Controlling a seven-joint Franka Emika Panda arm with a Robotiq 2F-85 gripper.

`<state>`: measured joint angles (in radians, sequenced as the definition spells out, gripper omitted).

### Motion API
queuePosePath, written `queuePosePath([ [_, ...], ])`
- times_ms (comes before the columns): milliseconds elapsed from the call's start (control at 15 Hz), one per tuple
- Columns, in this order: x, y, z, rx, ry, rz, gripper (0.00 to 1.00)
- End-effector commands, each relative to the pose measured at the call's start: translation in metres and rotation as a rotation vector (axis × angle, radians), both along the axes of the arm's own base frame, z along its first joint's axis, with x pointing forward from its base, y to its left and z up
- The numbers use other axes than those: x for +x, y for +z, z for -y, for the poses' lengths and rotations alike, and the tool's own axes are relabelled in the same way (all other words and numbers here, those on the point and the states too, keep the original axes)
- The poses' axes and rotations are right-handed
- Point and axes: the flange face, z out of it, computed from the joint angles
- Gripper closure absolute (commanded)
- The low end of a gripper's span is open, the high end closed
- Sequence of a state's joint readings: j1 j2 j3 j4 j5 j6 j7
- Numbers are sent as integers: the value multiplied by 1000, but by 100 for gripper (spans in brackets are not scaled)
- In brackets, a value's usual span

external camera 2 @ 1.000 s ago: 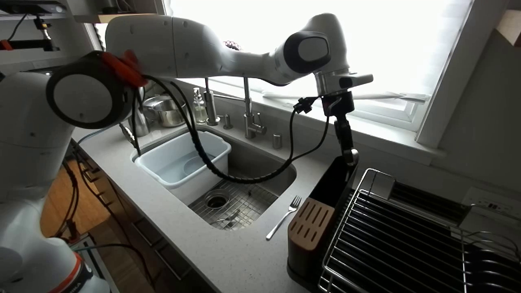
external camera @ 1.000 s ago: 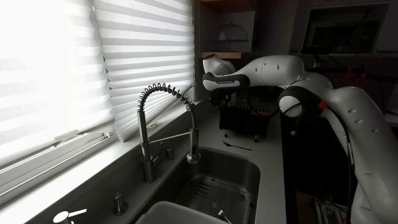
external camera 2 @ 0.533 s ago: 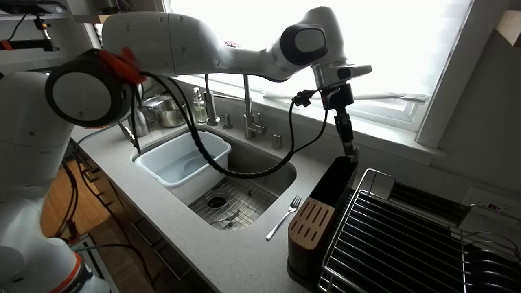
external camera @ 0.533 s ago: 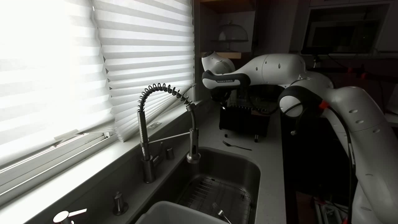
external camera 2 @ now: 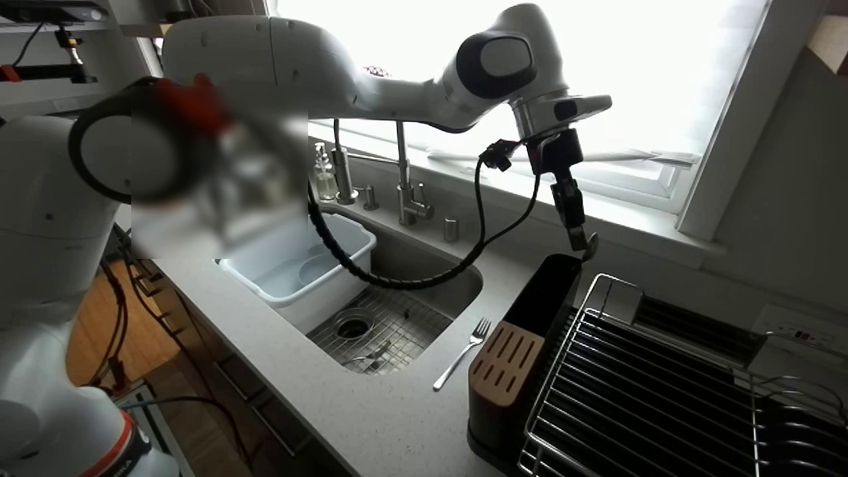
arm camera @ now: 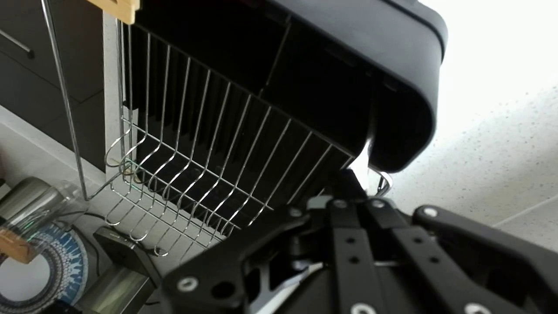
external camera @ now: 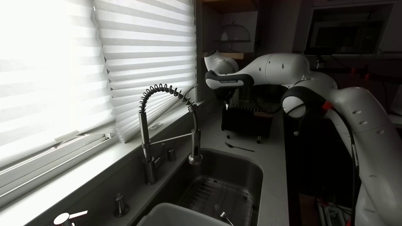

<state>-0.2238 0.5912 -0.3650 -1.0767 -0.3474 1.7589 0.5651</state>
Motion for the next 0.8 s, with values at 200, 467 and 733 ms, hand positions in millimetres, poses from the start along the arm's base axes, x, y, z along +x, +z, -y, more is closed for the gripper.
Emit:
queuePosePath([
  [200,-1,-2,8,-39,43,-26,60],
  [467,-1,-3,12,-33,92,-33,29],
  [733,-1,2,11,11,59,14,1],
])
